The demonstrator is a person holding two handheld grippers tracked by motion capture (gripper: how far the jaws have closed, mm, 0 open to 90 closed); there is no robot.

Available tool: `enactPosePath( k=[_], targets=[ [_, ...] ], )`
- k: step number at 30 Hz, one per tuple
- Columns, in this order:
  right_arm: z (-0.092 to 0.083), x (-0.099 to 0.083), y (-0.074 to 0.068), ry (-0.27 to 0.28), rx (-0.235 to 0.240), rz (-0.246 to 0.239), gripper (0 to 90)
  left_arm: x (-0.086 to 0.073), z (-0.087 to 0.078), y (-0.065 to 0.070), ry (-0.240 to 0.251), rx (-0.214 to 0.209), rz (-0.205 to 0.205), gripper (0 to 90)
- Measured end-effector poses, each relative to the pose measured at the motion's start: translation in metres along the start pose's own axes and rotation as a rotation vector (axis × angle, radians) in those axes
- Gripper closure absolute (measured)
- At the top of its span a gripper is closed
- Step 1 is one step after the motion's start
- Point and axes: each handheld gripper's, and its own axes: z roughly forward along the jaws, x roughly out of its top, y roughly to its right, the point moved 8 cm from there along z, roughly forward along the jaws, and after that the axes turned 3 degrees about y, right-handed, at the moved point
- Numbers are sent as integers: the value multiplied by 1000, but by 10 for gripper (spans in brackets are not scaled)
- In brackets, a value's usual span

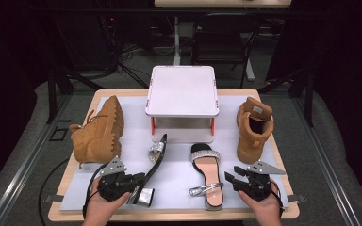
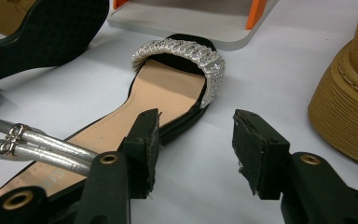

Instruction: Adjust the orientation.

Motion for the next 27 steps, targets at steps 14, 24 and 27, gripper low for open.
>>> enactPosePath(
  k=[14, 24, 27],
  targets=[
    [-1, 0, 1, 2, -1, 11, 509, 8, 29, 26, -31, -66, 48, 813],
    [-2, 0, 1, 6, 3, 15, 507, 5, 49, 38, -69, -76, 81, 814],
    [-2, 0, 1, 7, 4, 16, 507, 4, 51, 39, -72, -79, 81, 814]
  ],
)
